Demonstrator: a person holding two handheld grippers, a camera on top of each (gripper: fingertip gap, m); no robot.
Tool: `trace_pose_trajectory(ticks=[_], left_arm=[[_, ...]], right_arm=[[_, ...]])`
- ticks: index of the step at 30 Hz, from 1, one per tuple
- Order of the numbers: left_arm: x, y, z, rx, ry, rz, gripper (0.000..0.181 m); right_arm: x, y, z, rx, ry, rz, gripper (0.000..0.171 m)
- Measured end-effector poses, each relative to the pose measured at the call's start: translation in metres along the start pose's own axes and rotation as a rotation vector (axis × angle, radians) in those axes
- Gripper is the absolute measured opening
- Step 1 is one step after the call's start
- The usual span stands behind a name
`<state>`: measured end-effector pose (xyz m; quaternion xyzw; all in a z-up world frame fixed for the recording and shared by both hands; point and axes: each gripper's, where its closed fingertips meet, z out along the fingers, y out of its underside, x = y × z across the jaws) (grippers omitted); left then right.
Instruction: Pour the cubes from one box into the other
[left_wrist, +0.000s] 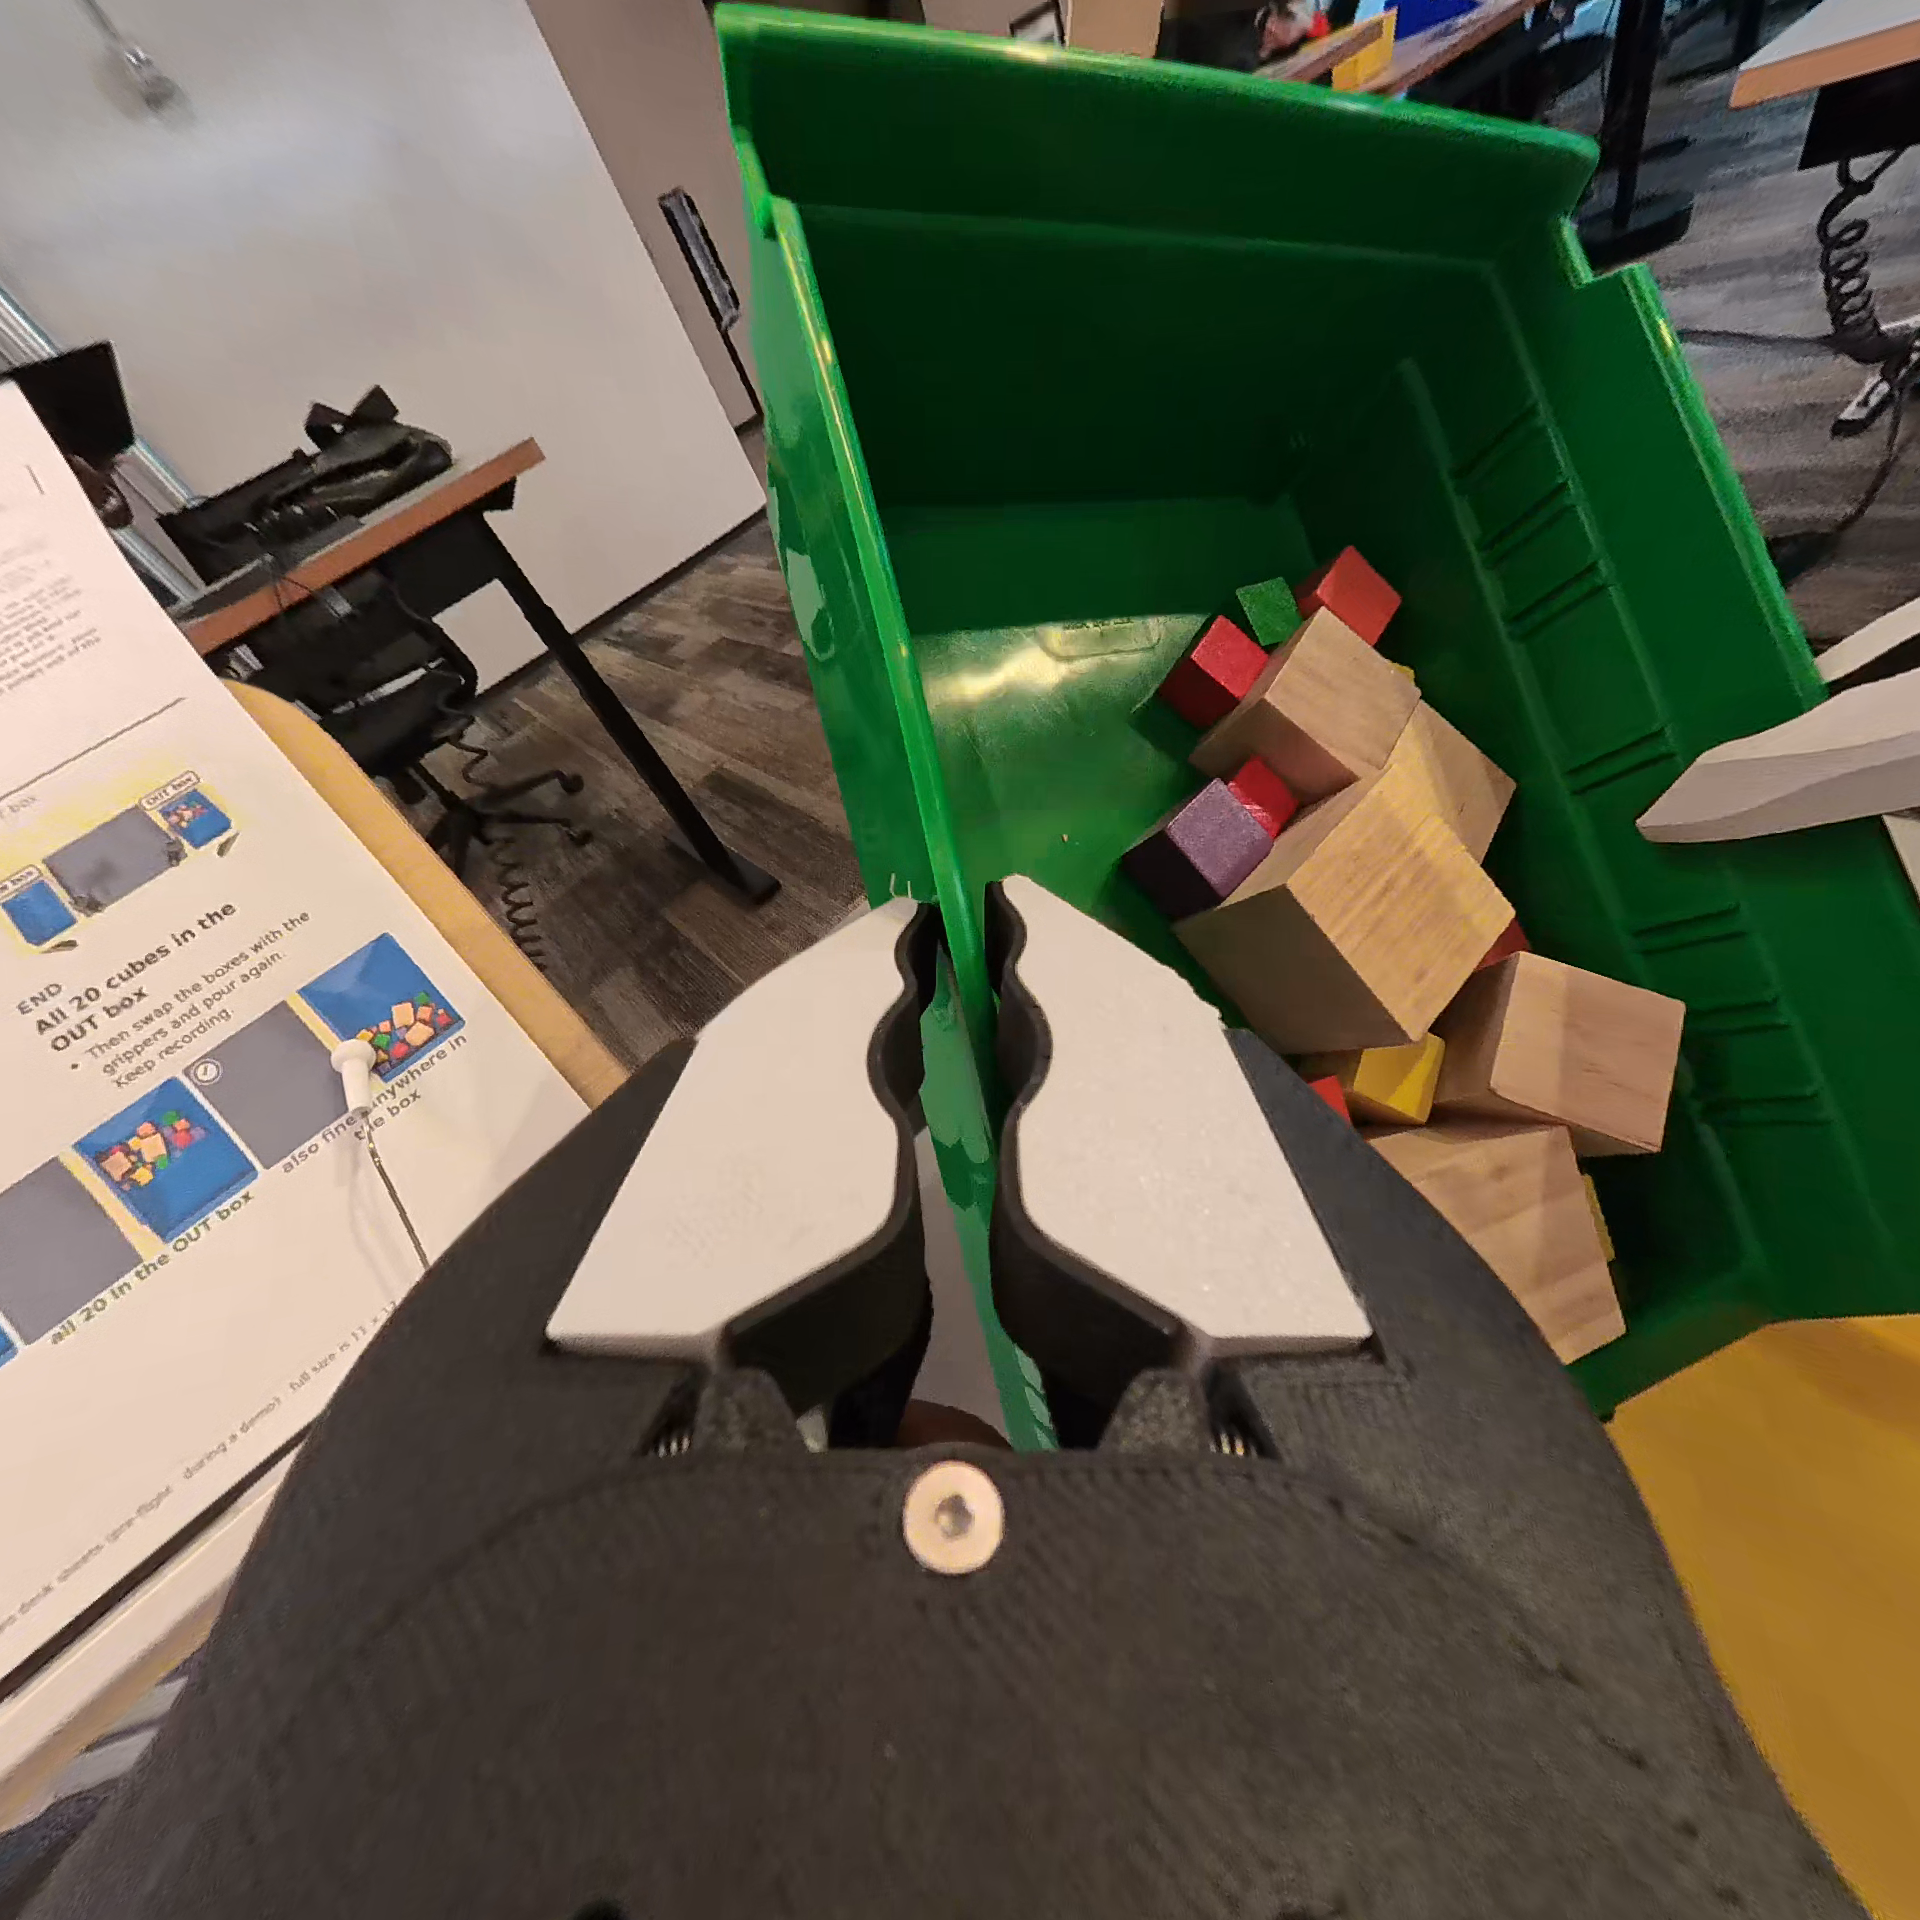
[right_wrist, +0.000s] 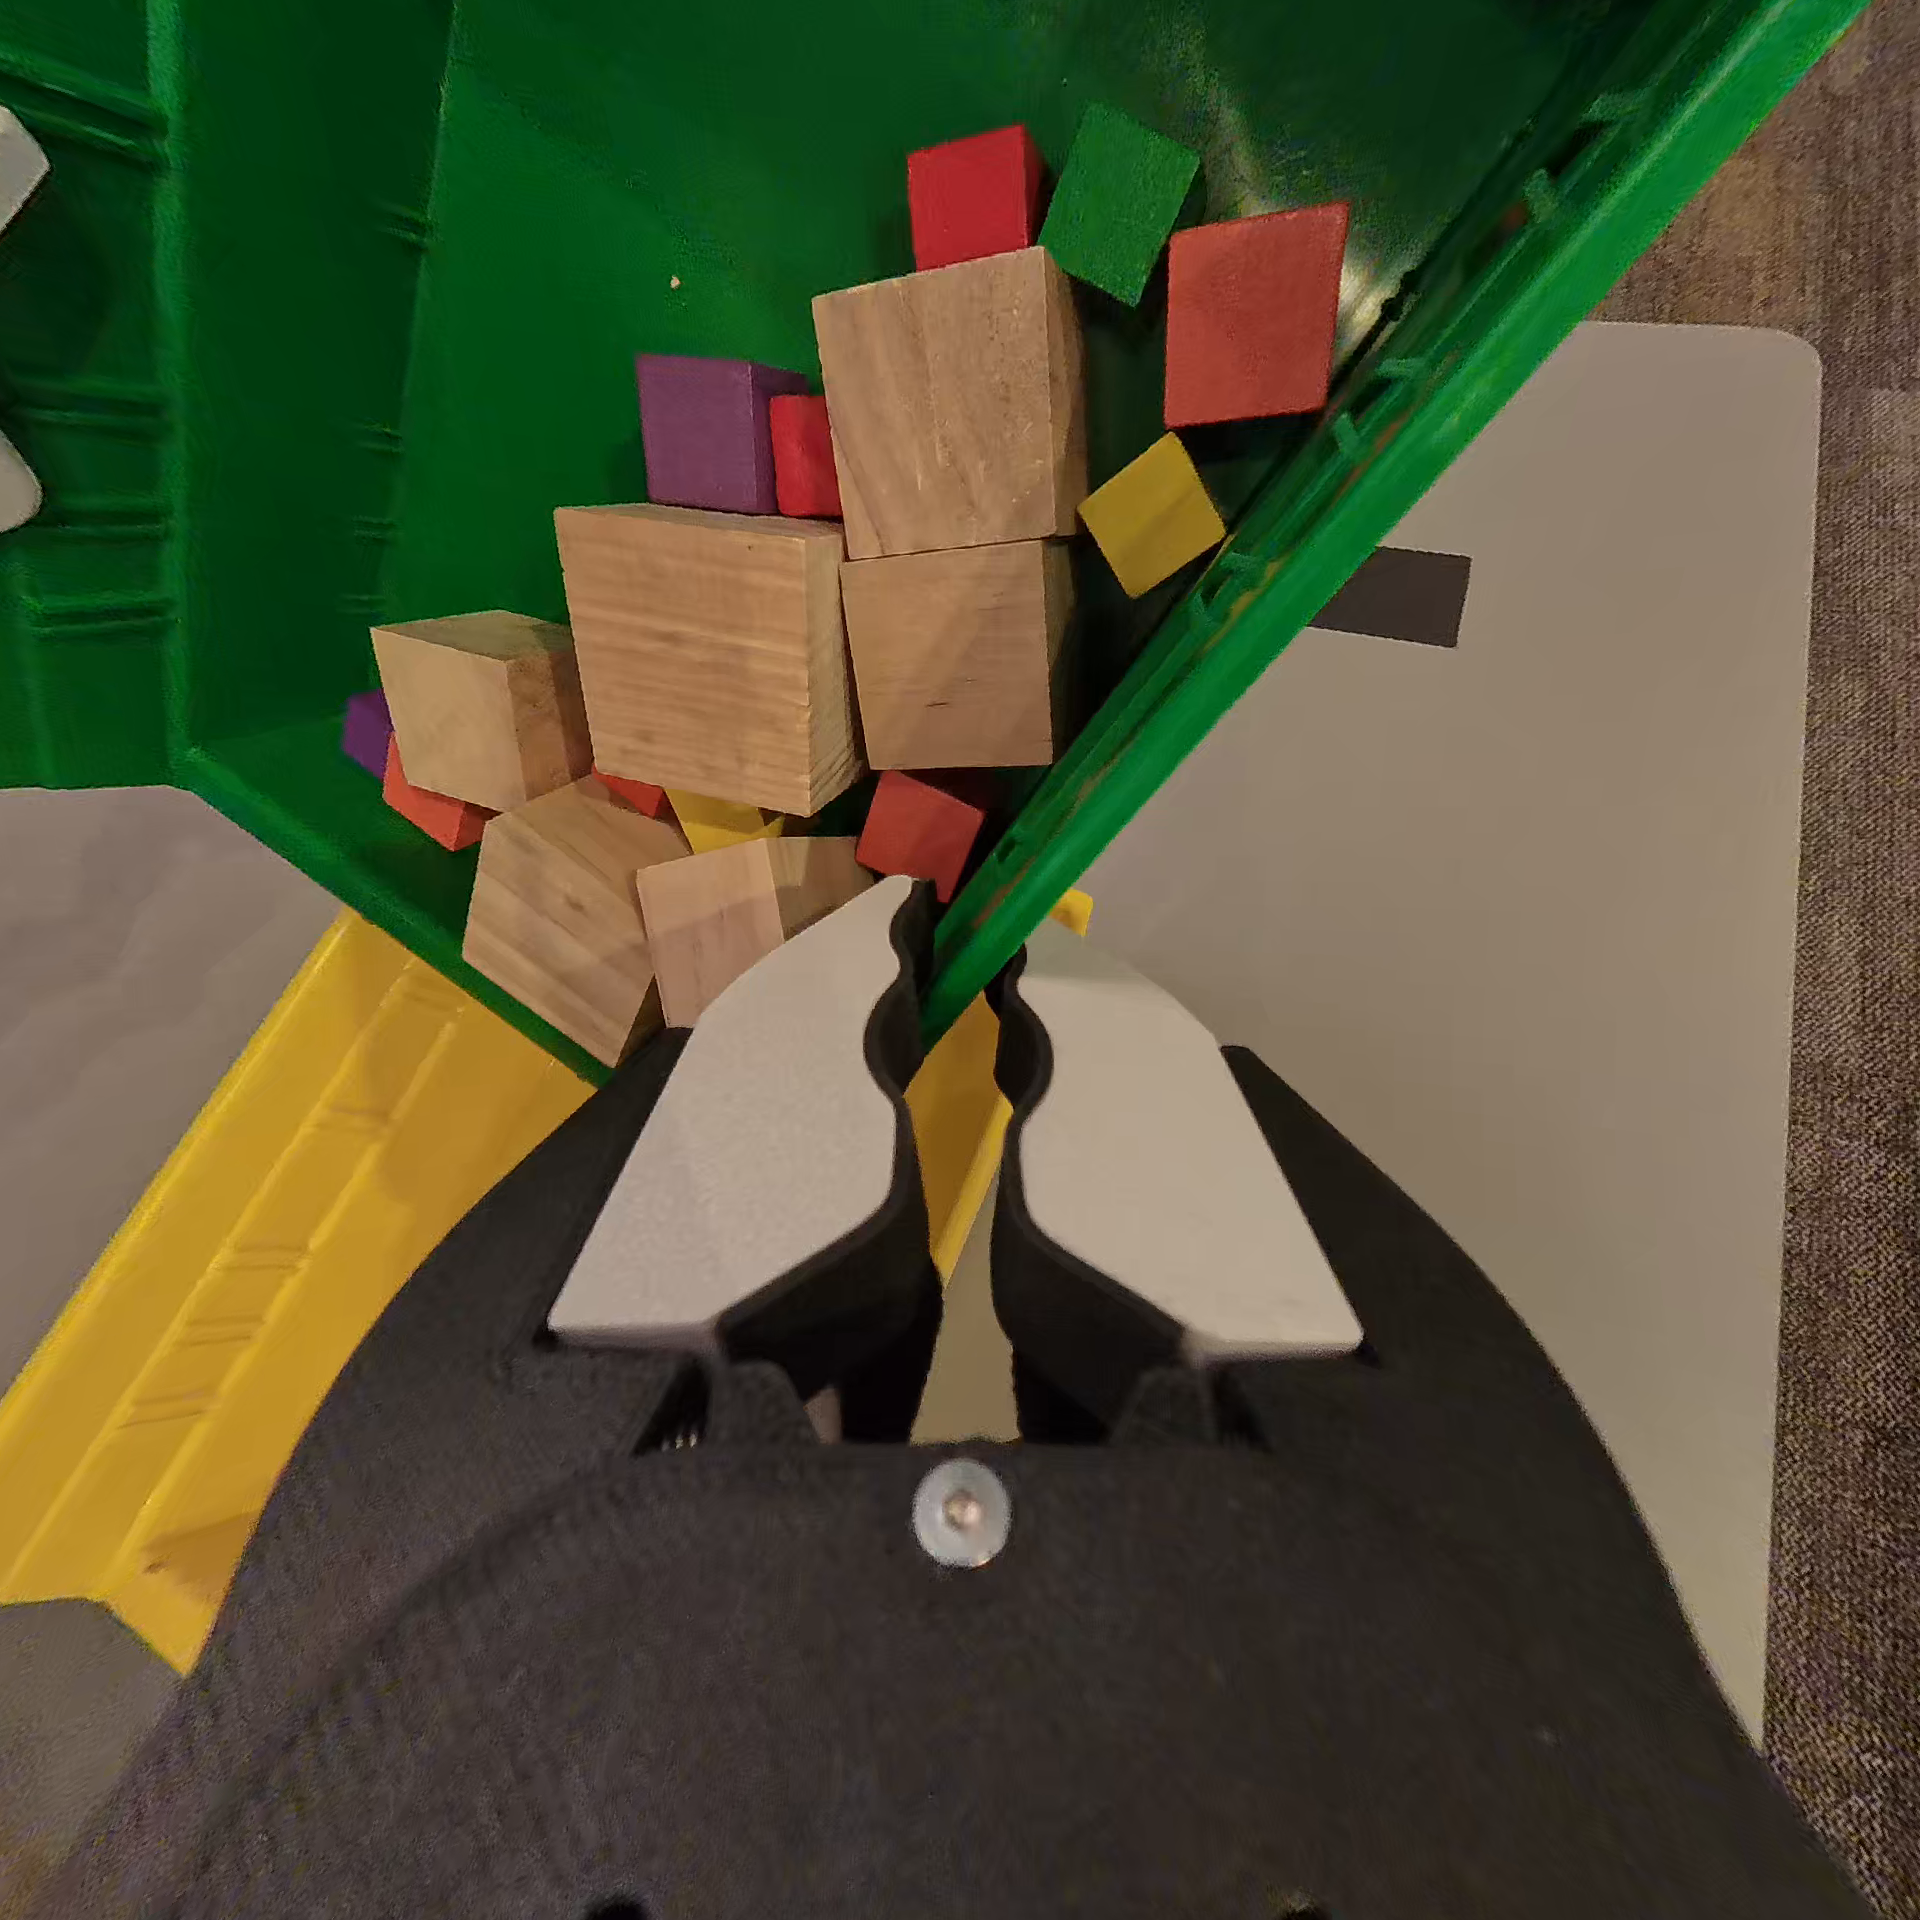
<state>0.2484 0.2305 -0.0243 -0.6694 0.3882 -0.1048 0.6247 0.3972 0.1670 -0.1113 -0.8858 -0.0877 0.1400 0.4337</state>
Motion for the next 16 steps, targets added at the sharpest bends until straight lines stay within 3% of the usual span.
trace_pose_trajectory(ticks=[16], left_arm=[[0.017,0.001,-0.002,0.151,-0.027,0.079,0.010]], right_arm=[[0.015,0.006,0.004,0.142,-0.008,-0.019,0.003]])
